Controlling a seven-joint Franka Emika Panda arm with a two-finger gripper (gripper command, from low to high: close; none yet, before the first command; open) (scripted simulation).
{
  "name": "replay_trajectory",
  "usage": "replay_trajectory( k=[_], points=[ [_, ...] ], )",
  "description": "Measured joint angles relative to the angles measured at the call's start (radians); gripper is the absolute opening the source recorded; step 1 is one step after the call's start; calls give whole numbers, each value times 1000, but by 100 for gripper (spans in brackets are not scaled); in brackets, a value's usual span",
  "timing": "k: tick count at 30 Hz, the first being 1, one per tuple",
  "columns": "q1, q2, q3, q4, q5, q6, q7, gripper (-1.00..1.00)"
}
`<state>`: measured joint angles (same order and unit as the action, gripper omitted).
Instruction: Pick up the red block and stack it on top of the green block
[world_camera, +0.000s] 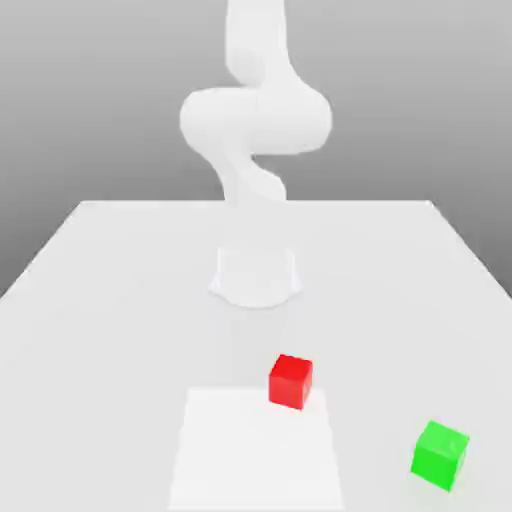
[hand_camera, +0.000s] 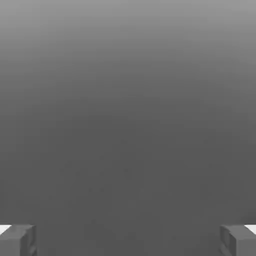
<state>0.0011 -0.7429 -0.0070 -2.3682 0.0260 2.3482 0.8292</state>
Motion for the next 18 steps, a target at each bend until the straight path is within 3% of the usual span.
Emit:
replay_trajectory(
  k=[10,18],
  points=[
    [7,279,61,-327,86,230,169,0],
    [5,601,173,-584,62,491,404,0]
  ],
)
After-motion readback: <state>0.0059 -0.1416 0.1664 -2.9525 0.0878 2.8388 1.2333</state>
